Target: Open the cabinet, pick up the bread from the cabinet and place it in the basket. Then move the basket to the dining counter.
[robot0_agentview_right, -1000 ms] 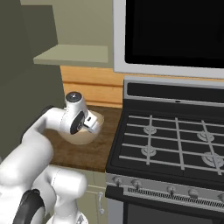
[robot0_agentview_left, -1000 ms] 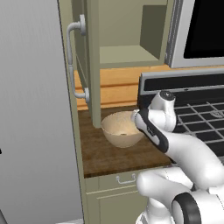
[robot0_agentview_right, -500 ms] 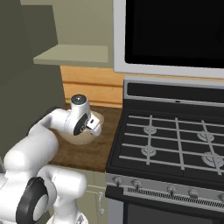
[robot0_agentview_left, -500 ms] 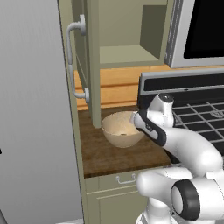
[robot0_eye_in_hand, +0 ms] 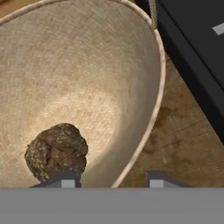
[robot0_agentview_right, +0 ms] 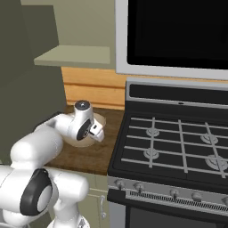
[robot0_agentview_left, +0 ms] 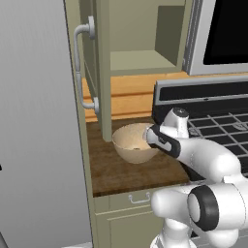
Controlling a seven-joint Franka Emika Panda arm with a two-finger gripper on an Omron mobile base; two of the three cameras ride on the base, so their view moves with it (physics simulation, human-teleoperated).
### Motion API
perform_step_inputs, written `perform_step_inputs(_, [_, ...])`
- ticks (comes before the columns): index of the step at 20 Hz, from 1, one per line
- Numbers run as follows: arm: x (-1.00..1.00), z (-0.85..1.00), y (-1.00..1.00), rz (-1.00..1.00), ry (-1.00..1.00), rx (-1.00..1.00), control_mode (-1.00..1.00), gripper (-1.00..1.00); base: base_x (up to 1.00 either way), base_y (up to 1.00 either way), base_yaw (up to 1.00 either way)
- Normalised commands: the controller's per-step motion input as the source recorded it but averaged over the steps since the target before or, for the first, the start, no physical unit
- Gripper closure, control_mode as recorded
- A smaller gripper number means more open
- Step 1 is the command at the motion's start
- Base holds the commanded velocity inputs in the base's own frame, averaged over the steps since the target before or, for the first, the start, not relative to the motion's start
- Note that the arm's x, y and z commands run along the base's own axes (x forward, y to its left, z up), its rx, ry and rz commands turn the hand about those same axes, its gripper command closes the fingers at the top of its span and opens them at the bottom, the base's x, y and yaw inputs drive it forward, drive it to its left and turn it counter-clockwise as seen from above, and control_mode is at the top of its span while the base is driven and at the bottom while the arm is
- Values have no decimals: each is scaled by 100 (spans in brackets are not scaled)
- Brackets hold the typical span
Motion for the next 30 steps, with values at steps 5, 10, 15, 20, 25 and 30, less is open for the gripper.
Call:
perform_step_inputs(5, [10, -23, 0, 0, 0, 0, -100, 100, 0, 0, 0])
perform_step_inputs(10, [10, -26, 1, 0, 0, 0, -100, 100, 0, 0, 0])
perform_step_inputs(15, [-8, 7, -1, -5, 0, 2, -100, 100, 0, 0, 0])
perform_step_inputs(20, [-21, 40, -14, -15, 0, 10, -100, 100, 0, 0, 0])
perform_step_inputs(25, [-6, 42, -27, -25, 0, 17, -100, 100, 0, 0, 0])
perform_step_inputs(30, [-7, 36, -29, -29, 2, 18, -100, 100, 0, 0, 0])
